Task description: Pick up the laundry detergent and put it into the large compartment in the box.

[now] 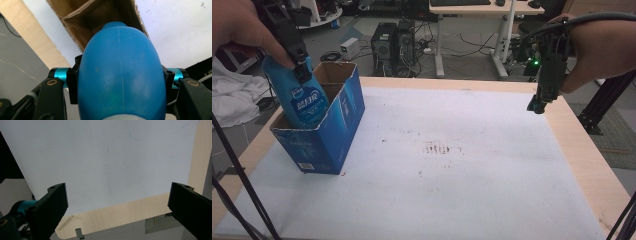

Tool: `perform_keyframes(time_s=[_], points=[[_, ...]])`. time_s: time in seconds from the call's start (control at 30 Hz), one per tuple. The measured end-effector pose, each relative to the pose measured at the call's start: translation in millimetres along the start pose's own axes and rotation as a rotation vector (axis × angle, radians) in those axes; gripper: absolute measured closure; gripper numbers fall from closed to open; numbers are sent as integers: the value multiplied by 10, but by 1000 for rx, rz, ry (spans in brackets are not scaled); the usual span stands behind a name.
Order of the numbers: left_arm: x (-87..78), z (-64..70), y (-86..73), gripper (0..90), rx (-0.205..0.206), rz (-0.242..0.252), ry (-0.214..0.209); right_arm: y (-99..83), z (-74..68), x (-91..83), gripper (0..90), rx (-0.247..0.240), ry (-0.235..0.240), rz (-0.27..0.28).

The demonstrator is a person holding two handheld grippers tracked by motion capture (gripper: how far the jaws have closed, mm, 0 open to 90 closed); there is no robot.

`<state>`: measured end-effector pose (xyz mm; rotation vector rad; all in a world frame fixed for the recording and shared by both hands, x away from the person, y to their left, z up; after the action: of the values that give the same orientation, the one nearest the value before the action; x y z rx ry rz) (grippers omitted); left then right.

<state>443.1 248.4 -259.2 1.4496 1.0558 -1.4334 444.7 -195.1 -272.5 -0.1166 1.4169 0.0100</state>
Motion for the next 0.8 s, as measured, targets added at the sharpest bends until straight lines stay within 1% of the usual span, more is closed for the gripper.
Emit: perform_keyframes(time_s=[0.07, 0.3, 0.4, 0.43, 0.47, 0.5, 0.53, 0.57, 0.77, 0.8], points=[[58, 1, 0, 390, 28, -5, 4, 4, 4, 0, 18, -3, 1, -4], [253, 6, 8, 391, 107, 2, 12, 24, 3, 18, 18, 0, 6, -9], [326, 14, 1, 391, 157, -10, 24, 33, 6, 21, 18, -2, 8, -11], [326, 14, 1, 390, 157, -10, 24, 33, 6, 21, 18, -2, 8, -11], [370, 26, 2, 390, 175, -13, 30, 36, 6, 24, 18, 2, 8, -11], [370, 26, 2, 391, 175, -13, 30, 36, 6, 24, 18, 2, 8, -11], [414, 41, 7, 391, 194, -19, 35, 41, 10, 28, 18, -5, 11, -12], [433, 45, 10, 391, 205, -21, 37, 50, 12, 37, 18, -4, 11, -10], [546, 70, 19, 390, 253, -25, 41, 60, 18, 43, 18, -9, 12, -11], [572, 79, 17, 391, 256, -26, 38, 59, 17, 45, 18, -8, 12, -11]])
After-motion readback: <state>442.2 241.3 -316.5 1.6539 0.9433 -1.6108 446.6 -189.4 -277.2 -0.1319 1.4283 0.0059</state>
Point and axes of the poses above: each handheld gripper's, and its own axes: x roughly forward along the jaws, y roughly out of its top, z roughly to its right, the point moved 7 cm from there along x, roughly forward along the jaws, and after that the axes turned 12 degrees about -x, right-handed, at the moved point
